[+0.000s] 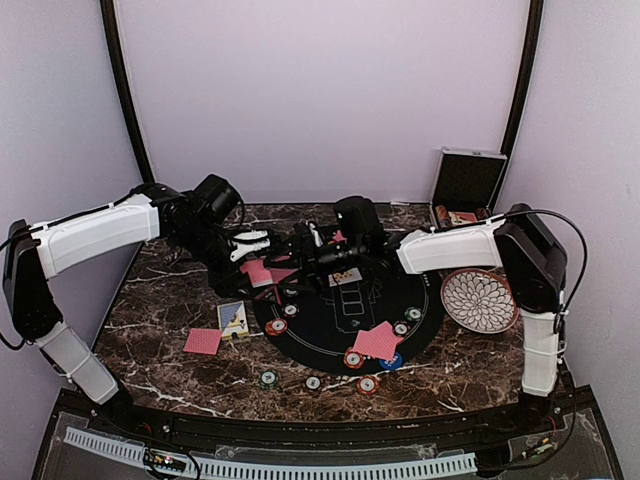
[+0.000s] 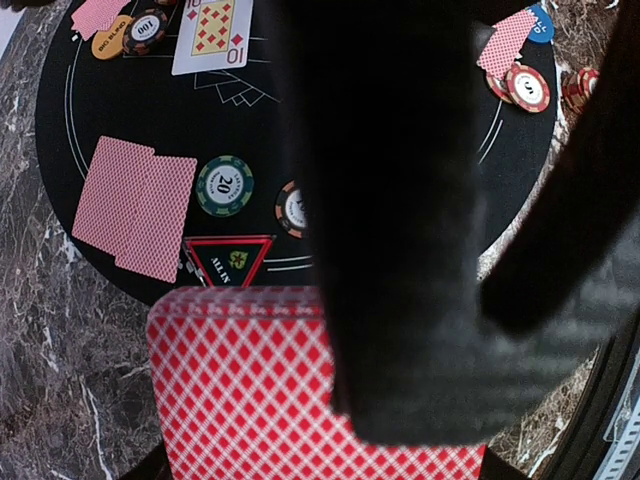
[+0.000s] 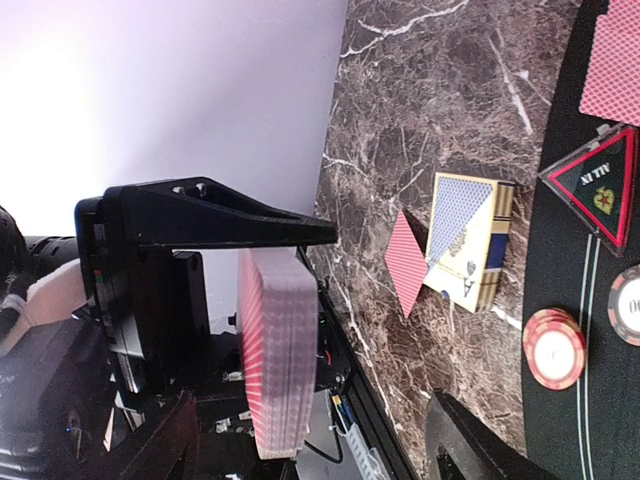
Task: Distribute texas hold em gaming equipment
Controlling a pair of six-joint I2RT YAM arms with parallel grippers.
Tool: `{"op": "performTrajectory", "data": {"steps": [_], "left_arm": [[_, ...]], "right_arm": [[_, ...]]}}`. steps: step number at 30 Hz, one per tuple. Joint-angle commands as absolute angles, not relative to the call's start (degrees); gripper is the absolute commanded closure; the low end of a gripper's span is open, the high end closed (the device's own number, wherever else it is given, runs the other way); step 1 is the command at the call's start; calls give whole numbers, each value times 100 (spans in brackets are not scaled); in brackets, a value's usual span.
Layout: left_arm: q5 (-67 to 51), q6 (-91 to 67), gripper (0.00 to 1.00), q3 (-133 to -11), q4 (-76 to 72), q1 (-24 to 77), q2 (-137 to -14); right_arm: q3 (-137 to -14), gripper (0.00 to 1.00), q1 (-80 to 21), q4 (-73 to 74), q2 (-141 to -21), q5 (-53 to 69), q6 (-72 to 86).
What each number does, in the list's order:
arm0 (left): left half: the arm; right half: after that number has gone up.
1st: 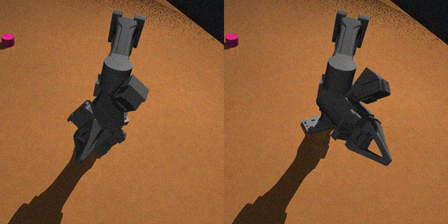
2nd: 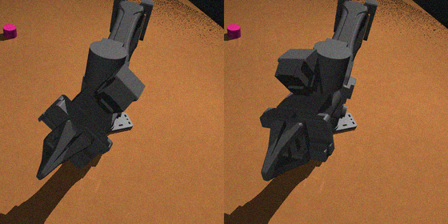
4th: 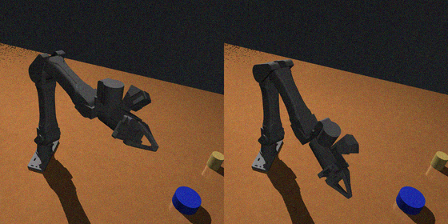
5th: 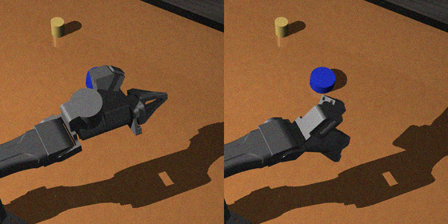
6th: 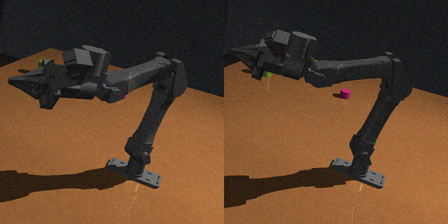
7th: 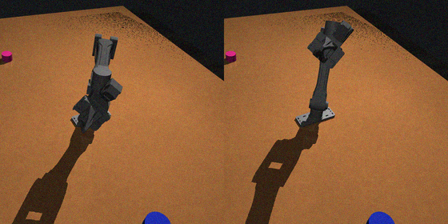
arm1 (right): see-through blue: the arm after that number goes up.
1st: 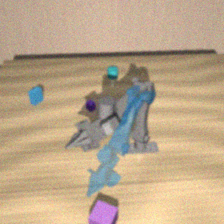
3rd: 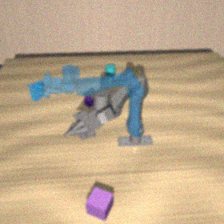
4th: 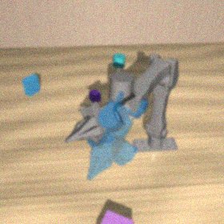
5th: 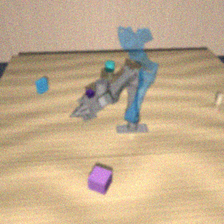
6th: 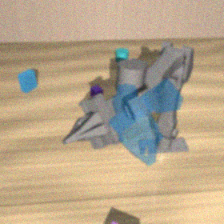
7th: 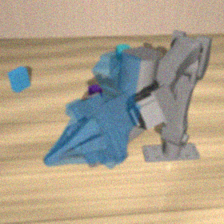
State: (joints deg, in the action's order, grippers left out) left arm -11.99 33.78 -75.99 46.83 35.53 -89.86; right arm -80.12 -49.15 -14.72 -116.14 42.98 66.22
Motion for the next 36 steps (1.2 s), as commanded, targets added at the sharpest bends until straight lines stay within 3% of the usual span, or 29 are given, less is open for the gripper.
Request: {"op": "performTrajectory", "data": {"steps": [1,23,36], "left_arm": [[-1335,3349,100,-7811,4722,3551,-8885],[-1336,3366,100,-7854,4755,3553,-8885],[-1307,3384,100,-7797,4747,3553,-8830]], "right_arm": [[-8348,22,-4990,-1840,-11850,4506,6773],[-9159,22,-5147,-2259,-12801,4798,7336],[-8548,44,-4834,-1357,-12268,4410,6611]]}}
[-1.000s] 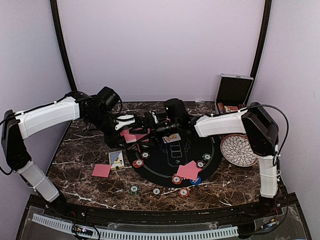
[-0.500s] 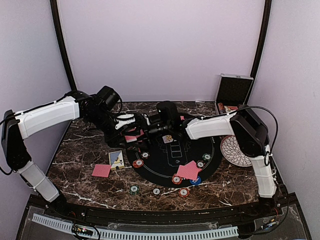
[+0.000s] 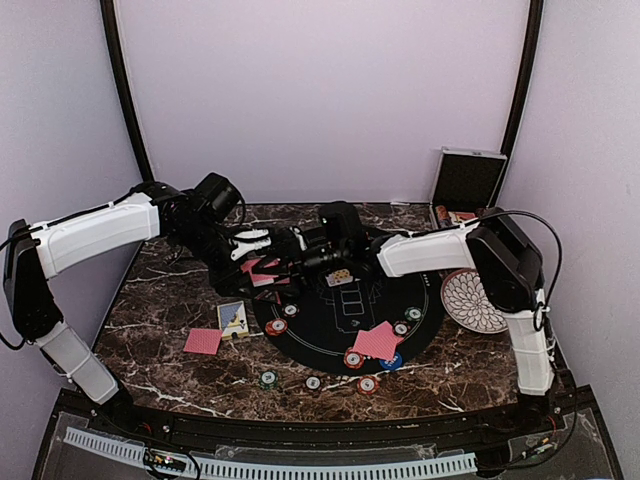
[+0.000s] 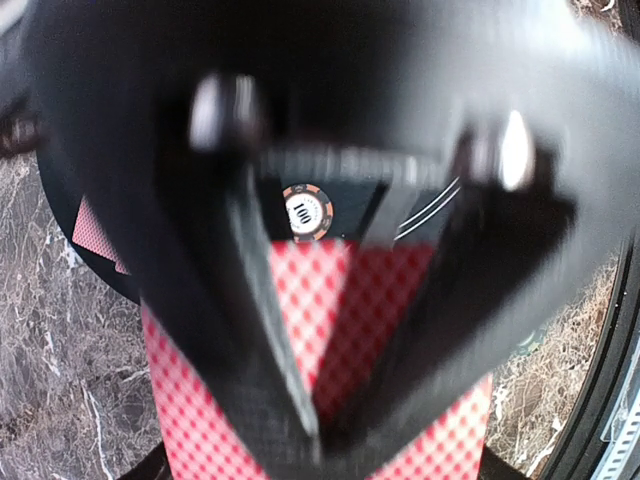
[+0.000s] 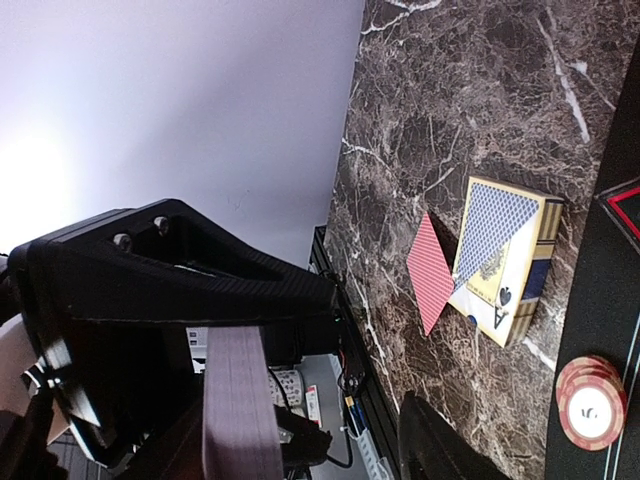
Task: Distribute texas hold em gaming equipment
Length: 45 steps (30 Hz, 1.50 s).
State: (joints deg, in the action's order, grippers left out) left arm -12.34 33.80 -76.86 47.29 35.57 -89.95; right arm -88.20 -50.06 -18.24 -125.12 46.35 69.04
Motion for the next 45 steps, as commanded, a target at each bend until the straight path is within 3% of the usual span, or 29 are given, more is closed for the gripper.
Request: {"op": "performTrajectory", "data": {"steps": [1,22,39,45], "left_arm": [[-1304,3384,100,-7796,4742,3556,-8830],[-1293,3379,100,-7796,4754,3555,-8863],[-1175,3376,100,-7735,4707,3547,-8861],[-1099,3376,100,-7710,4713,3549,-8859]], "right_arm": [[-8517,45,-4814,-1322,-12223,4405,6569],[-8315,66,-4691,-1115,-11444,4429,6341],[-8141,100,-4630,-1375,-11290,4584,6608],[-7776,100,-4465,-1517,-11018,4625,6717]]}}
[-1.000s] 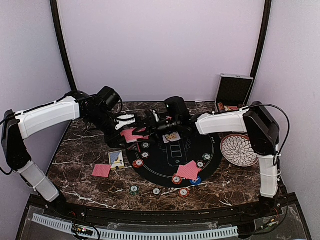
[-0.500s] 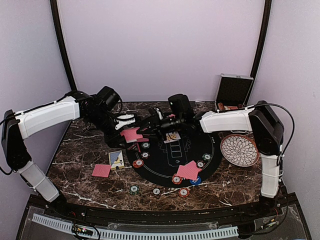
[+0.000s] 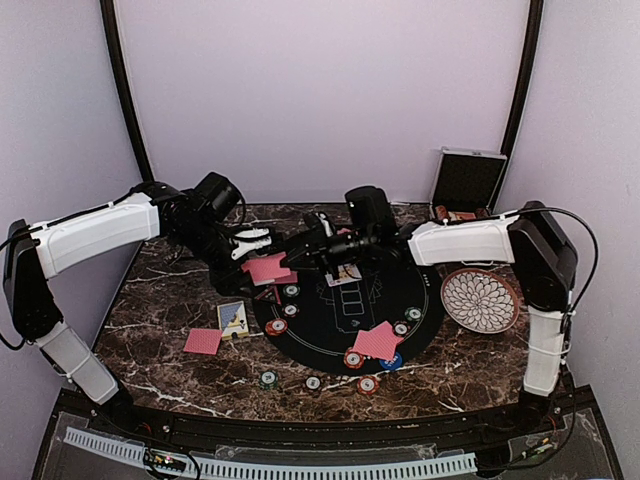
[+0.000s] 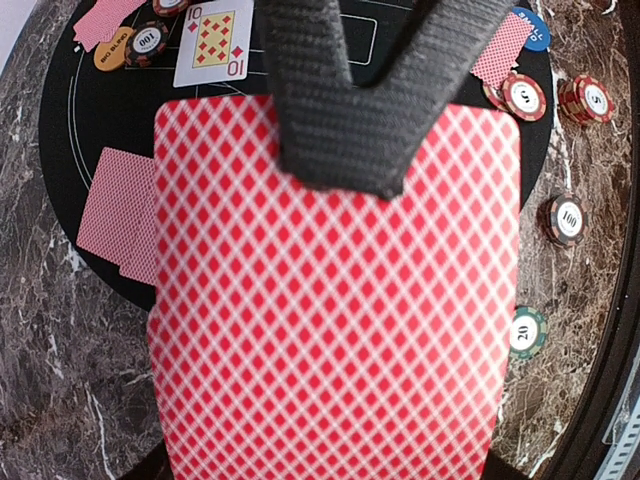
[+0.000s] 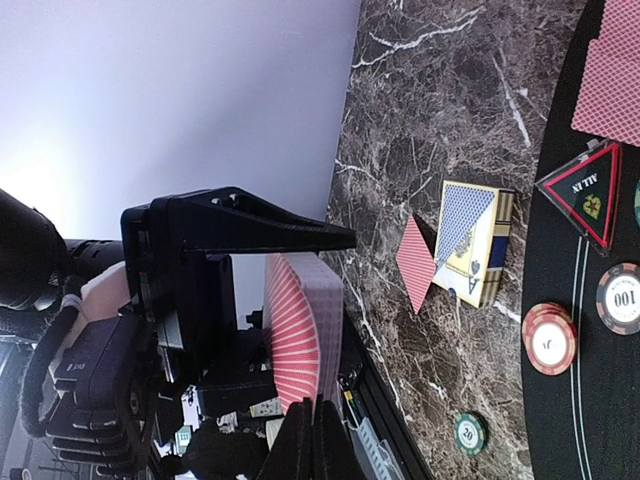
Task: Distribute texas hold em gaming equipment
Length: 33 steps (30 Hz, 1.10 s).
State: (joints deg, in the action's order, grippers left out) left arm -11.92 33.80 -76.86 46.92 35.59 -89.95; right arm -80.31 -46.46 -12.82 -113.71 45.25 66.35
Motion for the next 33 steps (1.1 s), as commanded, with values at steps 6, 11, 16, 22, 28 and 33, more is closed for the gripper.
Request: {"op": "performTrajectory", "data": {"steps": [6,11,16,22,28,33], "left_arm": [[-936,3367,100,-7683,4677,3551,-8867],[-765,3346,100,-7607,4644,3550,-8867],[-797,3330,100,-7607,4652,3548,-8836],[-806,3345,100,-7641,4666,3550,-8839],[-832,3329,100,-7680,4688,3549,-8850],[-837,3331,100,-7699,4718,3550,-8835]], "right_arm": [[-7672,100,-4193,-772,-10606,4479,6218],[-8034,100,-3796,1183,-10236,3584,4933],[-8713,100,-3731,3285,-10222,1793,3805],[-8969,100,-3812,4285,-10320,163,3430],[-9617,100,-4154,5117,-10781,-1310,3213],[-10355,100,-4496,5820,-11423,-2374,3096]]}}
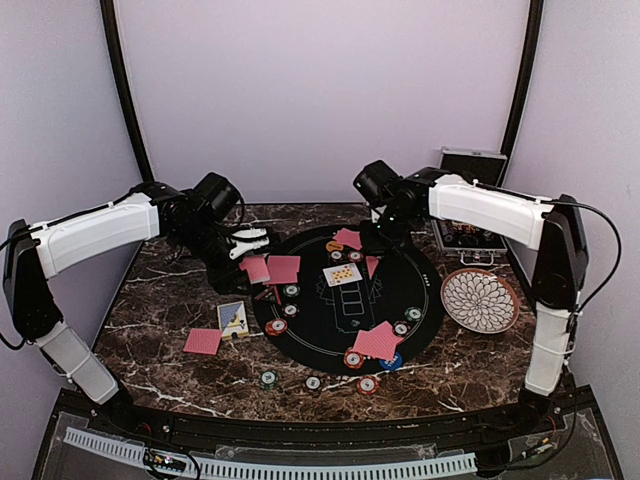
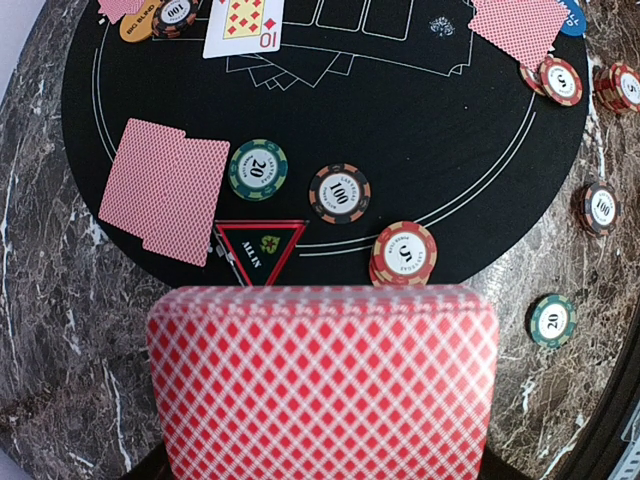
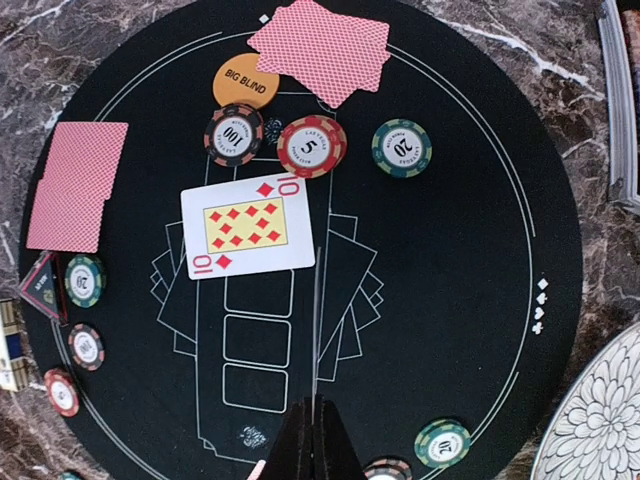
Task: Distribute texas hold em gaming equipment
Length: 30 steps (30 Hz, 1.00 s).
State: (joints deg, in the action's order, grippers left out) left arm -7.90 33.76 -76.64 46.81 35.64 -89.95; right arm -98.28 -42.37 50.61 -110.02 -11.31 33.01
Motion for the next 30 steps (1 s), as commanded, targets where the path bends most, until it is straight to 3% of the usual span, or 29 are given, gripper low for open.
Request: {"op": "performTrajectory", "data": {"steps": [1,11,28,30], "left_arm": [[-836,3331,100,-7699,4726,3546,-8834],[-835,3348,100,-7724,4755,3550,-8820],[-844,3358,100,-7753,4777,3550,-8834],[-849,3357,100,-7752,4773,3551,-8833]], "right_arm": [[-10466,100,-4583,5910,-11540,-2538,3074],[-11703,100,-5054,6711,-12743,-3408,3070],[-11823,100,-5229,5829,-13453,-1695,3226],[-11777,97,-5232,5678,-13465,-1417,3265]]}}
